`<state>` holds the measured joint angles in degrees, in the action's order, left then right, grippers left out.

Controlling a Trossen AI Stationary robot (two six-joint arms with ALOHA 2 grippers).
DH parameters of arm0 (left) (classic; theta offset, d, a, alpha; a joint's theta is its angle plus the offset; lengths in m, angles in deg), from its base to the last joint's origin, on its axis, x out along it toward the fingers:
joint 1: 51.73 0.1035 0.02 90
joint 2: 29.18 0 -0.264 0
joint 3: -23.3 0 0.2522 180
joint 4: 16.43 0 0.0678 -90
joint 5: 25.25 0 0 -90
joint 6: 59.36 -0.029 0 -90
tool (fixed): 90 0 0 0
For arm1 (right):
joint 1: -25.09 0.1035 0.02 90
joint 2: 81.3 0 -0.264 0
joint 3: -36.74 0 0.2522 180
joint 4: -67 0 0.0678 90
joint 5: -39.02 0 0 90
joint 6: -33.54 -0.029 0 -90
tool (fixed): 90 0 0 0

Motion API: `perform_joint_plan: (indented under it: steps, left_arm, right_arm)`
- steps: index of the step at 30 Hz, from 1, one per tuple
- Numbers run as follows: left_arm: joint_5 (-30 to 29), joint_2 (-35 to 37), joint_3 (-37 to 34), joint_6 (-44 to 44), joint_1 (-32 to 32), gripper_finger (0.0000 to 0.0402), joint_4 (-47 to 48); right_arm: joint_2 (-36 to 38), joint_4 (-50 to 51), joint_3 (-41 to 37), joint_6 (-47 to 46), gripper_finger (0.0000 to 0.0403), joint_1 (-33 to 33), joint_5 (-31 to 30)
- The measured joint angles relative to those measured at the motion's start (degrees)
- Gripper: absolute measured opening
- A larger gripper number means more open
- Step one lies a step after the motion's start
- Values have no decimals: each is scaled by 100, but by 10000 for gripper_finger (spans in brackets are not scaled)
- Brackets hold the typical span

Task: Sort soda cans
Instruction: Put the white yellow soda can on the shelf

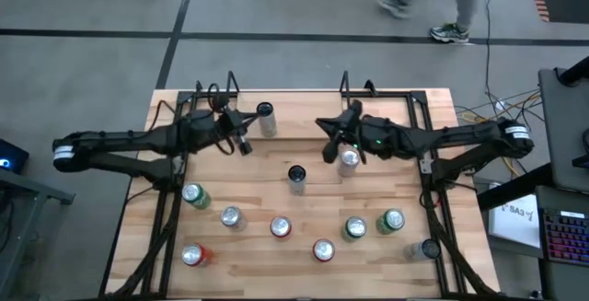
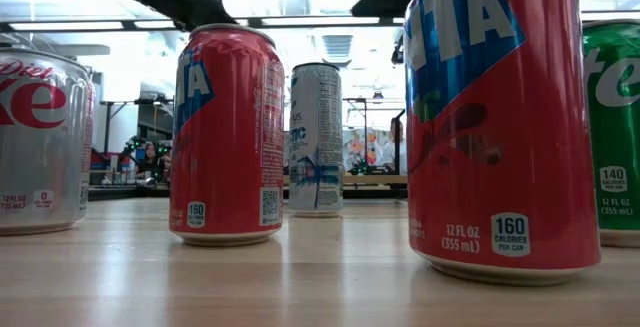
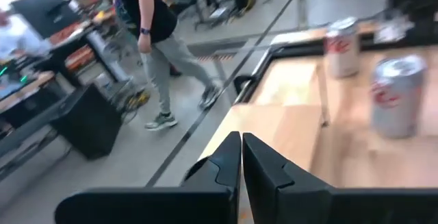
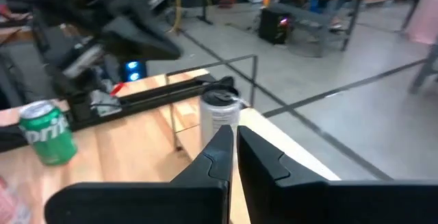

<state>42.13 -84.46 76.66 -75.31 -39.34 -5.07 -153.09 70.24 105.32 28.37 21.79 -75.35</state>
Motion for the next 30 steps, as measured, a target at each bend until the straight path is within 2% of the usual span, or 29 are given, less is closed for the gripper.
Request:
perform_joint_plan:
  steps: [5,10,18,30]
  left_arm:
    - [74,-76,9,12,442,0,120]
    - [458,-489,13,98,755,0,45]
    - [475,-980,250,123,956,0,38]
    - [466,-1008,276,131,969,0,104]
  right_arm:
    - [-638,12,563,187,12,-284,668]
    - [-1225,18,1148,380,12,-390,685]
    - [-2079,44,1963,667,12,-456,717]
    - [-2864,100,2528,619,12,-832,850]
